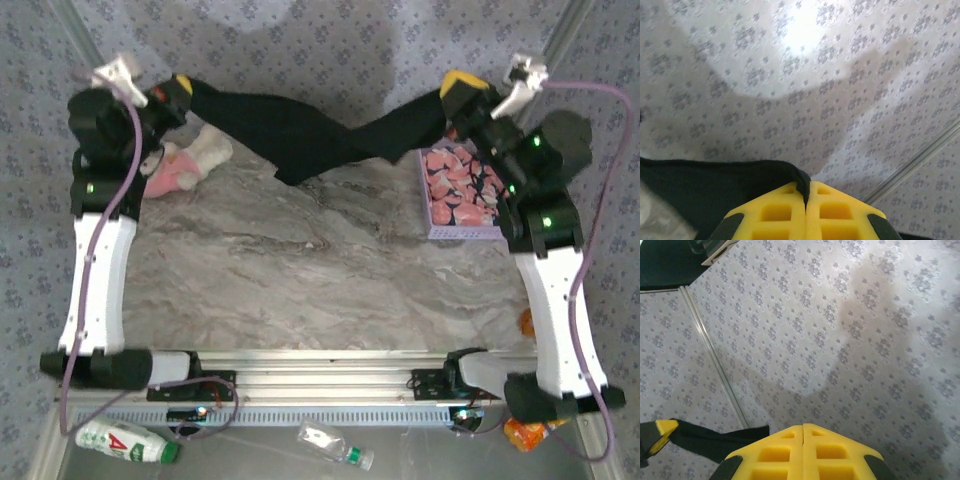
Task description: Fold and stack the mixed laundry pile
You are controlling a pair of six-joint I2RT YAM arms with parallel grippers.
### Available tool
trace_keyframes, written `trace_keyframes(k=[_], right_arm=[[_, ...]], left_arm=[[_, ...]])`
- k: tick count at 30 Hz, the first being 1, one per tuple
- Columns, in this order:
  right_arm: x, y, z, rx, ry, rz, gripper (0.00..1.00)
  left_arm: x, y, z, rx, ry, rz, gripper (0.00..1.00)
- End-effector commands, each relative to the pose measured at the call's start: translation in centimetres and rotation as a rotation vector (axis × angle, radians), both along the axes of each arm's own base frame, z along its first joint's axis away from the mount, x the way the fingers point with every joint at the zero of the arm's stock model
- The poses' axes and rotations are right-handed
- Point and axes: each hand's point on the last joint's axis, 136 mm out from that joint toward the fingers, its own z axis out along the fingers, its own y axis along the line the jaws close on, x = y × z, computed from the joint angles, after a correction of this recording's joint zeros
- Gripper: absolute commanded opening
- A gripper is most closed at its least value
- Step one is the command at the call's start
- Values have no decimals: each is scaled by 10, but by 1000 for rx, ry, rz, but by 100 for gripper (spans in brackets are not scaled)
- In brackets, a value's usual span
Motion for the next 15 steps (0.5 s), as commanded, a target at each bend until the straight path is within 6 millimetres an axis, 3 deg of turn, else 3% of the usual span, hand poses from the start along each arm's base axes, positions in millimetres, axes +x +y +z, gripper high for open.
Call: trace_keyframes(k=[1,3,5,7,9,11,14,15], right_arm=[[32,-2,-104,-31,268,-28,0],[26,-3,-162,-10,430,-30,0],[13,-5,-234,-22,630,-40,0],[-14,-13,-290,-25,796,-66,0],[-40,-18,-329,12,913,-90,0],[-63,-26,-357,17,993,-126,0],[-78,-35,-380,-16,1064,-174,16],[-78,-40,-383,-38,1071,-199,26]], left_arm=[[6,10,-92,21,177,58,0],[-5,15,-152,22,299,86,0],[-22,25,-211,43,437,138,0],[-47,41,-261,93,566,215,0],[-70,60,-291,161,642,301,0],[-85,74,-308,184,682,364,0],[-93,82,-321,168,703,415,1],[-93,83,-323,159,709,421,9]])
